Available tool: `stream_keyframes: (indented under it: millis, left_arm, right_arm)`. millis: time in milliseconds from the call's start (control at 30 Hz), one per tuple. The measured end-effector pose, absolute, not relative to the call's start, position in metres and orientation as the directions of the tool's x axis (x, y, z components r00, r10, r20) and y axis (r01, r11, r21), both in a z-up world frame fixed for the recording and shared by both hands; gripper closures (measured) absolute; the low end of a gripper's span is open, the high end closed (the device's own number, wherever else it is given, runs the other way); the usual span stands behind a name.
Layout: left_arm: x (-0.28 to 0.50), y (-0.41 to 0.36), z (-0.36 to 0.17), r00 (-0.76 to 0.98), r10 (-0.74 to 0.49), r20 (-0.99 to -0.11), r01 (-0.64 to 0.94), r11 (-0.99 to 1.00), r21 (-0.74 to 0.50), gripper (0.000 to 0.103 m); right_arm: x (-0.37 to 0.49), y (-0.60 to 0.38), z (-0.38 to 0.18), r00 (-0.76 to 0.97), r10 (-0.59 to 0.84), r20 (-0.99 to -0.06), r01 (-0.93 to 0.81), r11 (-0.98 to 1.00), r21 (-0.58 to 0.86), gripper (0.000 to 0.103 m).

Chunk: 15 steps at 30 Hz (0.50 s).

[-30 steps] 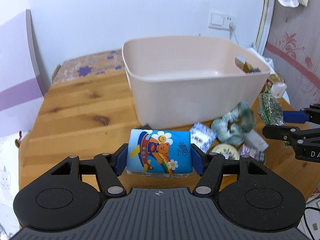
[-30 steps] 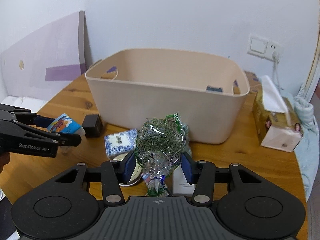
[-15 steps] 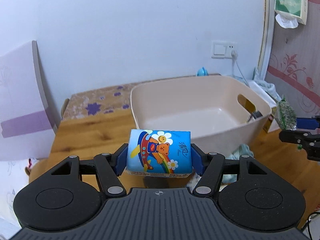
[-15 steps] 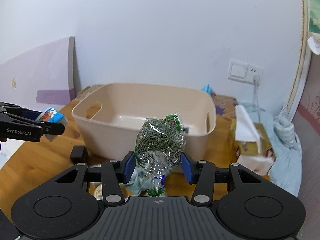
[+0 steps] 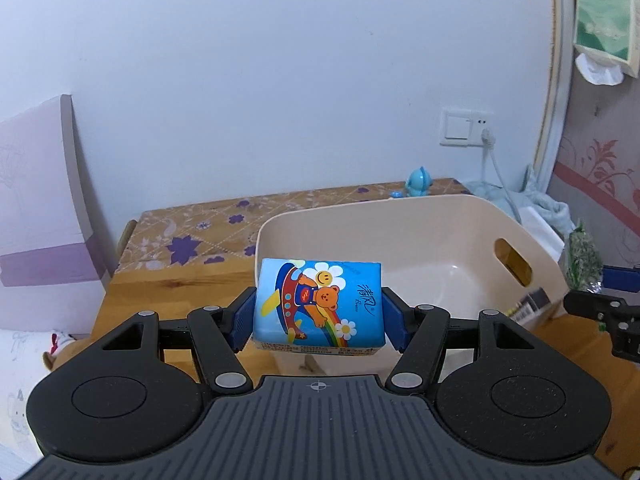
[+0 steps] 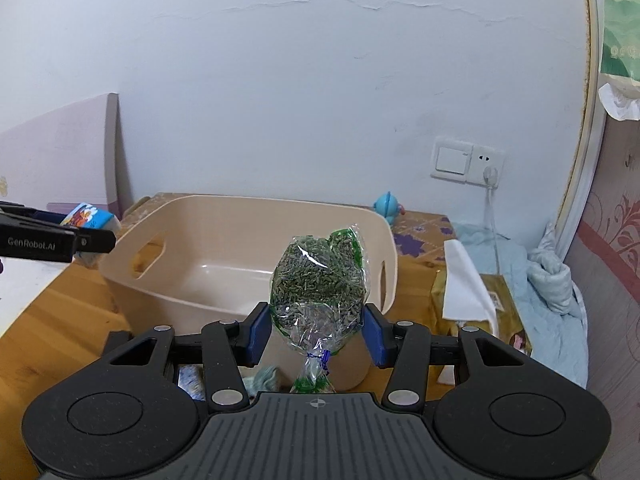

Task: Organize objects
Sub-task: 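Carry the cartoon pack and herb bag over the bin with both tools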

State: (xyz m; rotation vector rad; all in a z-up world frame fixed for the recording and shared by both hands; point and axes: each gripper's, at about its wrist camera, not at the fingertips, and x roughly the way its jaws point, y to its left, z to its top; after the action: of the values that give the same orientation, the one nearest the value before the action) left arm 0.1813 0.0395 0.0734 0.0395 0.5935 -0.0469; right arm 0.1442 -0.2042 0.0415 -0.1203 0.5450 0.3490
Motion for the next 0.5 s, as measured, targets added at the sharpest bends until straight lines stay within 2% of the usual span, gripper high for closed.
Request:
stream_keyframes:
  millis: [300, 500]
  left_arm:
    - [0.226, 0.023, 0.054, 0.791, -0.023, -0.611, 0.057, 0.998, 0.036, 0.038]
    - [0.244, 0.012, 0.034, 0.753, -0.014, -0.658, 0.071, 0.996, 0.060, 0.038]
  right_arm:
    - [0.182, -0.204, 0.040, 0.800, 0.255, -0.542, -0.344, 0.937, -0.067, 0.056]
    - [0.201, -0.204, 0.040, 0.791, 0.264, -0.552, -0.348, 0.936, -0.050, 0.056]
